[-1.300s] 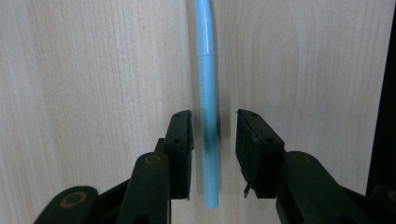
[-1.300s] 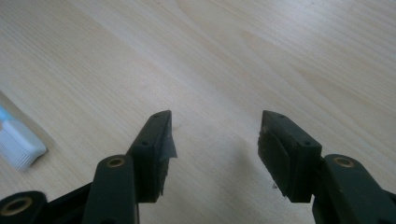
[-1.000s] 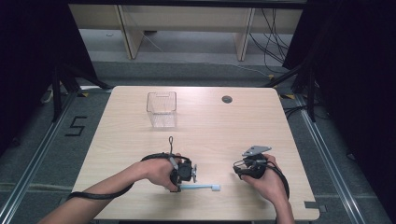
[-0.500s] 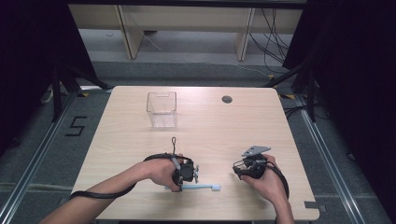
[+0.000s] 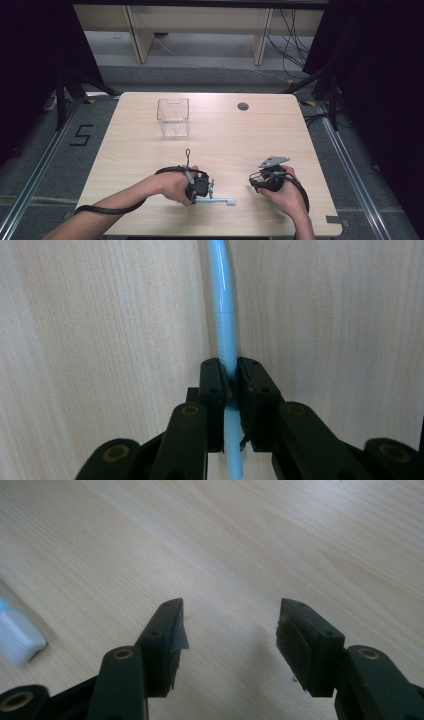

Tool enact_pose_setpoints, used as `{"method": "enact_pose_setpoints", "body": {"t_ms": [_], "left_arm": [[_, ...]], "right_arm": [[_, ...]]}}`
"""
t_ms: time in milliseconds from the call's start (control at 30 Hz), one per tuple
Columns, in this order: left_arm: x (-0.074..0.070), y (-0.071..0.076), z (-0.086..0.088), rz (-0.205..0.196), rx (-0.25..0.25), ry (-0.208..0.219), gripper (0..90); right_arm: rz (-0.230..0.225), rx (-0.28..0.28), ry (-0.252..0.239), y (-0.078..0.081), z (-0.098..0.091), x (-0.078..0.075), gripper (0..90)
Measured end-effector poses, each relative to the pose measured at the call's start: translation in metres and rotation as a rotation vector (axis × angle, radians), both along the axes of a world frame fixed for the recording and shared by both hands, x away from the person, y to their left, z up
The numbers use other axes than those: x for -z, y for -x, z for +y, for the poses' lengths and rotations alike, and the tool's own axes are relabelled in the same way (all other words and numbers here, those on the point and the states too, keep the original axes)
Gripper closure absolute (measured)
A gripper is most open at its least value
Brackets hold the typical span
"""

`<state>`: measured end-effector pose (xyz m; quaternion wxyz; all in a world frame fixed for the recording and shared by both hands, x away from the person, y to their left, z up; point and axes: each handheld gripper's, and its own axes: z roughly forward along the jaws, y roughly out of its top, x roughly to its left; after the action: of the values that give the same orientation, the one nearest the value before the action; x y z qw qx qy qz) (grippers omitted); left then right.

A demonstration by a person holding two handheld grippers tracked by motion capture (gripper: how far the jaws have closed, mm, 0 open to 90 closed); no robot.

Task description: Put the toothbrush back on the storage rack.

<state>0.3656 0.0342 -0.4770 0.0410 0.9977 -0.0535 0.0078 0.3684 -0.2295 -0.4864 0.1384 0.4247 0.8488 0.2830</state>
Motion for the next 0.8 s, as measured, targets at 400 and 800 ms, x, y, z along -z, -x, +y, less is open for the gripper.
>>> {"method": "enact_pose_setpoints", "body": {"t_ms": [400,800], "left_arm": [[-0.002,0.002,0.002,-0.025,0.002,0.02,83.2],[-0.02,0.002,0.018,-0.043,-0.009,0.172,83.2]], "right_arm": [[-0.013,-0.014,0.004,-0.001,-0.003,0.001,45.0],[-0.032,-0.022,0.007,-0.003,-0.005,0.001,45.1]]}}
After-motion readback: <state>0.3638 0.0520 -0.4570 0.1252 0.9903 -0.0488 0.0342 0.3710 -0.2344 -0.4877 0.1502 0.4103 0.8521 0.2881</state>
